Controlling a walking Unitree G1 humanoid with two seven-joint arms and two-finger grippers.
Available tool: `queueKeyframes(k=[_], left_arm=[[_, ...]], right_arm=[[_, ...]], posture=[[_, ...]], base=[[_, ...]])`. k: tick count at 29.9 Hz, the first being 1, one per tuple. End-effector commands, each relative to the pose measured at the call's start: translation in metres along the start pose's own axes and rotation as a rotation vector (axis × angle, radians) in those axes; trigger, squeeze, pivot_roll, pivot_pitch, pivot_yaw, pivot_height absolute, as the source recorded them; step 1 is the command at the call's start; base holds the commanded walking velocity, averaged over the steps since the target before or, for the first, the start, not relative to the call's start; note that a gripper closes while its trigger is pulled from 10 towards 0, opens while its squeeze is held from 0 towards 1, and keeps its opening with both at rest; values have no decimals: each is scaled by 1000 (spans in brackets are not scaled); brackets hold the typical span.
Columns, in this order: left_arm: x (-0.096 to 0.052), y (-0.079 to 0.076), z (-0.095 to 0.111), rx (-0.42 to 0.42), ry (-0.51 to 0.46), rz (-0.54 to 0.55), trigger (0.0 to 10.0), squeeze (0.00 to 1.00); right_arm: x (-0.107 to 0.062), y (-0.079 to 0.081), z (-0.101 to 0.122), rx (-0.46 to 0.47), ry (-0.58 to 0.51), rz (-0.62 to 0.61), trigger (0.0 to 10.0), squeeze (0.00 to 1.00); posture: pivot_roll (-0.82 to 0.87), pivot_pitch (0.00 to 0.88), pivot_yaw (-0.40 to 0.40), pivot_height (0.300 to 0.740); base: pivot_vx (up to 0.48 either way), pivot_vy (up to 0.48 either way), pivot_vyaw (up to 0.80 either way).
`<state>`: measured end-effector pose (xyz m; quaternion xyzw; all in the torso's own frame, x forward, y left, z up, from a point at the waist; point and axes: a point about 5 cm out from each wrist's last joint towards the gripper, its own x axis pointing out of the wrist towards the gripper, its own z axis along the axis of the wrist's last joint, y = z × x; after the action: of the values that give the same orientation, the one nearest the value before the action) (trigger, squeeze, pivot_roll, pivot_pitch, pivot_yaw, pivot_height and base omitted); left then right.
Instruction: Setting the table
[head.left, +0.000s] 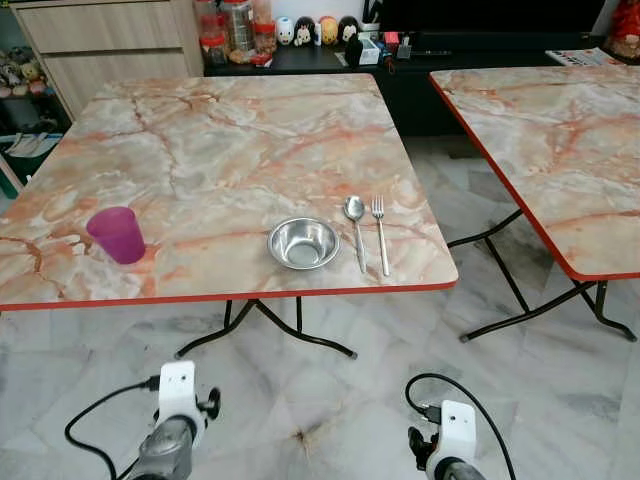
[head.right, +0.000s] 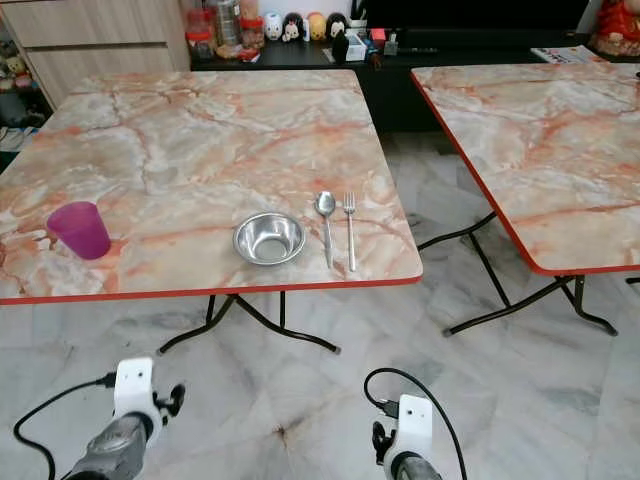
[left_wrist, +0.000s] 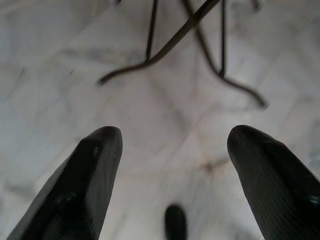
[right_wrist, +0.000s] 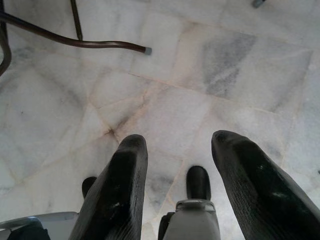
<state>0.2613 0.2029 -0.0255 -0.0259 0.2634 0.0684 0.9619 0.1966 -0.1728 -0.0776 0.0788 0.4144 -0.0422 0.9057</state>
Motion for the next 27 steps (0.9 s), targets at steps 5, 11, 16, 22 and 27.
queueKeyframes(k=[5,11,16,22,27], left_arm=[[-1,-20,48,-25,-316,-115,10000,0],[-20,-4,38,19,-374,-102,10000,0],[-32,15,10,36,-310,-42,10000,0],[-59,20,29,47,-438,-7,10000,0],[-67,14,80,21,-626,-14,10000,0]], right_arm=[[0,-4,1,-12,3,0,10000,0],[0,-2,1,-34,10,15,10000,0],[1,1,1,-47,15,26,10000,0],[1,1,2,-58,15,31,10000,0],[1,0,2,-67,16,33,10000,0]], posture=[[73,93,-24,740],[113,108,-35,740],[127,115,-40,740],[136,123,-47,740],[144,125,-54,740]], base=[[0,0,0],[0,0,0],[0,0,0],[0,0,0],[0,0,0]])
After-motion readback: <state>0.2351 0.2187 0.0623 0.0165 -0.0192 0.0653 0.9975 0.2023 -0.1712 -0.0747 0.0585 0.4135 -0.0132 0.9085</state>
